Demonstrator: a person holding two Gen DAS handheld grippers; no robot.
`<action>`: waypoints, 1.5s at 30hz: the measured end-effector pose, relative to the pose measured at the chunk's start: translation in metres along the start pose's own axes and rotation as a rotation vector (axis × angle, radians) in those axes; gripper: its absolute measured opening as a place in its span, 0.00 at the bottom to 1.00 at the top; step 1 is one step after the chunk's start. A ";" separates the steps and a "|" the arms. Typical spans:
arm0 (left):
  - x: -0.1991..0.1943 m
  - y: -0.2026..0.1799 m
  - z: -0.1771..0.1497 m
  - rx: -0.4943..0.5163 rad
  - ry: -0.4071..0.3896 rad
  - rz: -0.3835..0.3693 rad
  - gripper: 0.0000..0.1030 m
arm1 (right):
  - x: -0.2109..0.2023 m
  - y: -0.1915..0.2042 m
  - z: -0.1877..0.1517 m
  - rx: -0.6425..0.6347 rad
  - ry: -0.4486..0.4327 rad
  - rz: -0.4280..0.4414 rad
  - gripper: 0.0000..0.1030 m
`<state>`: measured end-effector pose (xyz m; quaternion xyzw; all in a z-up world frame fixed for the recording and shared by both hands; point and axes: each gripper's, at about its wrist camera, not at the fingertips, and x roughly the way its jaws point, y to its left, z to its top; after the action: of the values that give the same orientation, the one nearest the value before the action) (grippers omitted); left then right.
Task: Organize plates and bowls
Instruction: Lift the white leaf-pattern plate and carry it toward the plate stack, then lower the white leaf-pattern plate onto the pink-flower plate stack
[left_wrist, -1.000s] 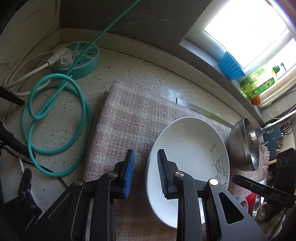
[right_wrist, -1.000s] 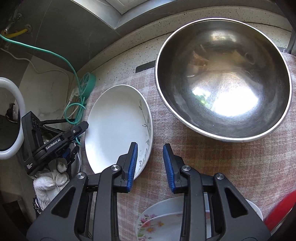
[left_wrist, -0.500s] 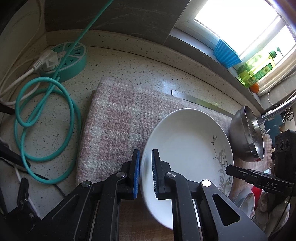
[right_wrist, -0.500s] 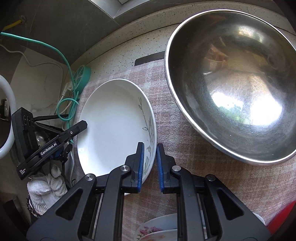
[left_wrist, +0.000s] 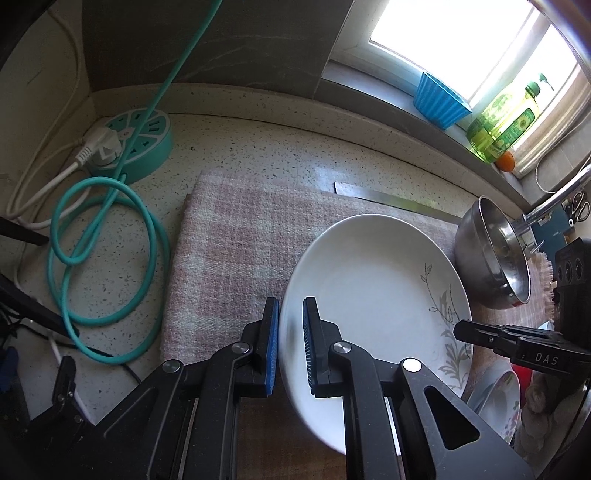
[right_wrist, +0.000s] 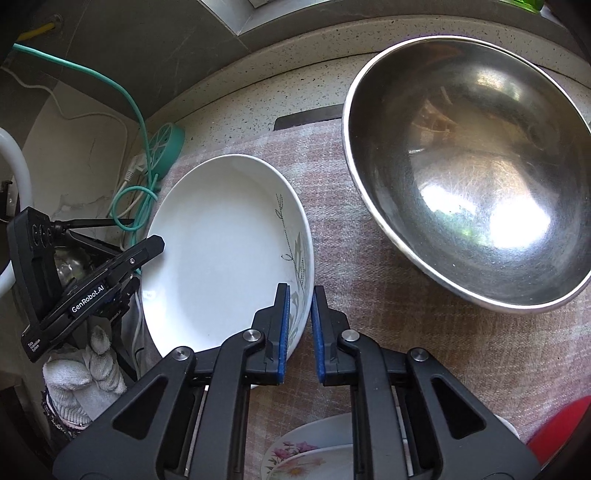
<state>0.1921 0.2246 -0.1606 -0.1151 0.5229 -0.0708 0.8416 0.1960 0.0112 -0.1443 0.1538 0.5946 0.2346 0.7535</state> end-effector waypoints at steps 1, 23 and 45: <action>-0.003 0.000 0.000 -0.002 -0.004 0.001 0.11 | -0.002 0.001 -0.001 -0.004 -0.003 0.002 0.11; -0.071 -0.046 -0.038 -0.018 -0.117 -0.043 0.11 | -0.080 -0.005 -0.044 -0.089 -0.053 0.060 0.11; -0.073 -0.124 -0.118 -0.054 -0.077 -0.068 0.11 | -0.126 -0.076 -0.108 -0.111 0.018 0.044 0.11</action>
<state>0.0545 0.1087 -0.1149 -0.1581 0.4876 -0.0806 0.8549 0.0813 -0.1254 -0.1058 0.1226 0.5840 0.2854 0.7500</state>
